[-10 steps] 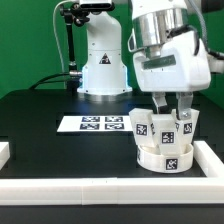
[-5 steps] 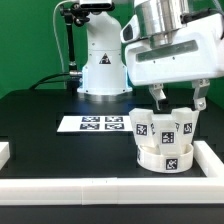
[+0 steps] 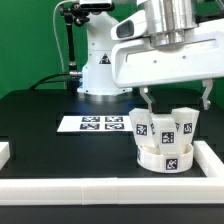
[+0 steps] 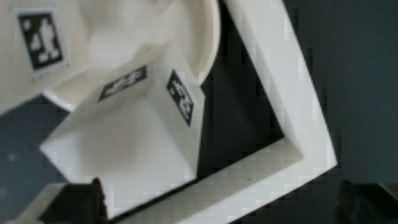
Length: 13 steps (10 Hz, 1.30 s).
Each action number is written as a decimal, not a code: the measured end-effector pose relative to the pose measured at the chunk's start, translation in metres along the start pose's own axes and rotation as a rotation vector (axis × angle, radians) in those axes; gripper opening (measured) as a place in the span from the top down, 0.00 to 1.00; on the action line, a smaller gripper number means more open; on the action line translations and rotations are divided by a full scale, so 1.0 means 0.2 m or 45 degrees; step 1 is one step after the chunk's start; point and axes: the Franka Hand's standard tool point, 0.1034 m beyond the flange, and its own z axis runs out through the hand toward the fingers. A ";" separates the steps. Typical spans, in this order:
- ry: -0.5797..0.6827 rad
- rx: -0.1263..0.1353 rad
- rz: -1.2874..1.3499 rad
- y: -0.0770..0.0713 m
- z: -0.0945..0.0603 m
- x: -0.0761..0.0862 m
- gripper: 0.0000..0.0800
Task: Assemble stool
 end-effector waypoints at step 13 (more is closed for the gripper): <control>-0.138 -0.175 -1.610 0.01 0.03 -0.03 0.19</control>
Offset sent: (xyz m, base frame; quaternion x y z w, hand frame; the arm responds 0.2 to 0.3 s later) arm 0.0000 0.0000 0.0000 0.0000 0.0000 -0.1938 0.9810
